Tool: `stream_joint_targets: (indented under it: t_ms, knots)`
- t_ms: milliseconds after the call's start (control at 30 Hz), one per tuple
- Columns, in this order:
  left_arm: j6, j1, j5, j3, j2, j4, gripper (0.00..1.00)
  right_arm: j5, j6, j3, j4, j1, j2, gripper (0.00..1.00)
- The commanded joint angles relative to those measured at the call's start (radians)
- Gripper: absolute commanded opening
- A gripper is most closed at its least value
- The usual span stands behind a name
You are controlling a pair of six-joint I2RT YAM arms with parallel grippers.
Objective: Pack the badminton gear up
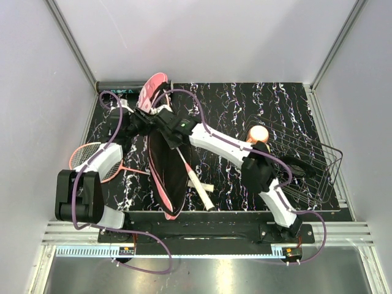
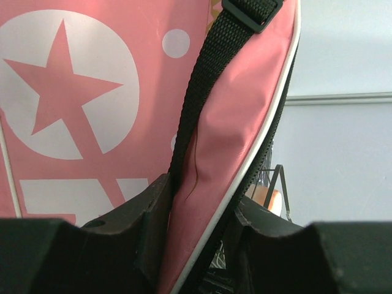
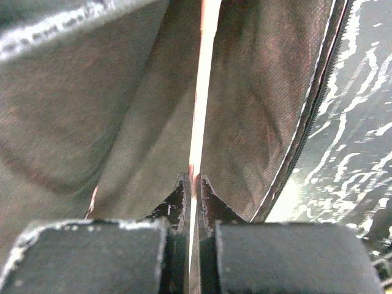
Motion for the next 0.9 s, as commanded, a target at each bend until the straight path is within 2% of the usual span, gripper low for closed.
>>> stream_joint_targets:
  t_ms: [0, 33, 67, 100, 167, 367, 467, 700, 867]
  knots:
    - [-0.053, -0.006, 0.128, -0.002, 0.019, 0.184, 0.00, -0.307, 0.077, -0.162, 0.281, -0.063, -0.204, 0.00]
    - [-0.055, -0.006, 0.140, -0.001, 0.022, 0.185, 0.00, -0.337, 0.087, -0.199, 0.308, -0.098, -0.242, 0.03]
    - [-0.056, -0.006, 0.140, -0.001, 0.025, 0.187, 0.00, -0.453, 0.104, -0.263, 0.332, -0.116, -0.258, 0.09]
    - [-0.056, -0.006, 0.145, -0.001, 0.026, 0.189, 0.00, -0.497, 0.124, -0.294, 0.369, -0.132, -0.273, 0.18]
    - [-0.053, -0.006, 0.145, -0.001, 0.028, 0.182, 0.00, -0.604, 0.138, -0.372, 0.396, -0.175, -0.309, 0.22]
    - [-0.065, -0.006, 0.164, 0.001, 0.037, 0.195, 0.00, -0.784, 0.155, -0.511, 0.439, -0.233, -0.356, 0.42]
    - [-0.067, -0.006, 0.169, 0.001, 0.039, 0.199, 0.00, -0.804, 0.146, -0.558, 0.437, -0.250, -0.378, 0.50]
    - [-0.082, -0.006, 0.180, -0.001, 0.048, 0.216, 0.00, -0.826, 0.100, -0.673, 0.460, -0.253, -0.393, 0.58]
    - [-0.082, -0.011, 0.187, -0.002, 0.053, 0.222, 0.00, -0.804, 0.071, -0.723, 0.481, -0.253, -0.378, 0.58]
